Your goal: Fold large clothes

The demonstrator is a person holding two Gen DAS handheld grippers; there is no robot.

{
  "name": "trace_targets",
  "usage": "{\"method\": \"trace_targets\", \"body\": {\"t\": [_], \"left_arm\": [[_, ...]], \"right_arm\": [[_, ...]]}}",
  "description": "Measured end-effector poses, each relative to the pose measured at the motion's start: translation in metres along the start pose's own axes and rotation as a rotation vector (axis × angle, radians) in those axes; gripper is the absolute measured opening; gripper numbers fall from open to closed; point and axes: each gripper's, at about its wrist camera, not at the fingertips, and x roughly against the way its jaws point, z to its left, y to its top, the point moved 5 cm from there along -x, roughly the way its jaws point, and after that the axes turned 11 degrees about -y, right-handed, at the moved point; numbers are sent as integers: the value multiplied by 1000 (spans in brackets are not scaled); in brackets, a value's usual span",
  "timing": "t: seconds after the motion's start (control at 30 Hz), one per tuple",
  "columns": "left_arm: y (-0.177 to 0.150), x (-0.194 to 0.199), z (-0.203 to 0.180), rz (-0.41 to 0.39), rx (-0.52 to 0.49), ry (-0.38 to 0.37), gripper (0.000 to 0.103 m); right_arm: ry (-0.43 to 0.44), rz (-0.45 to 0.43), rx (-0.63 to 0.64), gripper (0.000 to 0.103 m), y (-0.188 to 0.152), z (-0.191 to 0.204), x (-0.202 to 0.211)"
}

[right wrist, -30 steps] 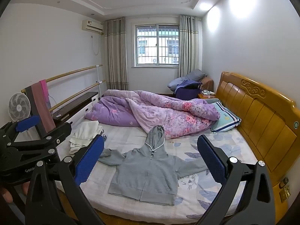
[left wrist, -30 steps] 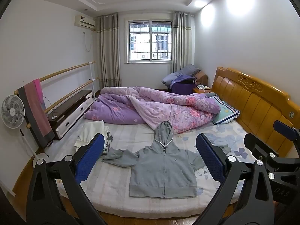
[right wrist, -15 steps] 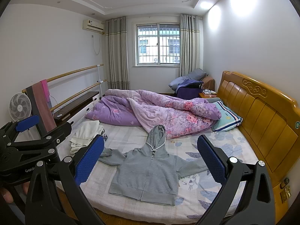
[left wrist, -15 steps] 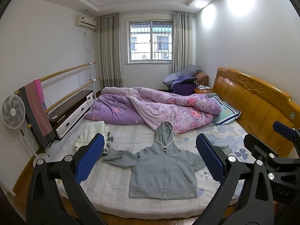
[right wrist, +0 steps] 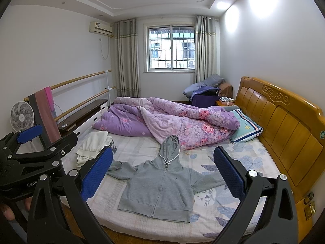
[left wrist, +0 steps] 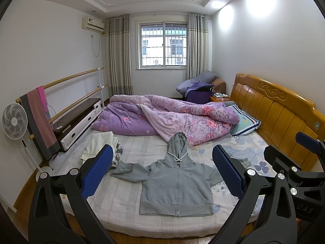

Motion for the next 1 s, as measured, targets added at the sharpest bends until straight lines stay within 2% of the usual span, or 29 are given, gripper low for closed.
{"method": "trace_targets", "body": {"t": [1.0], "left_arm": [[-3,-1,4,1,1,3,98]], "right_arm": [[16,15,-7,96,-7,0,-2]]}}
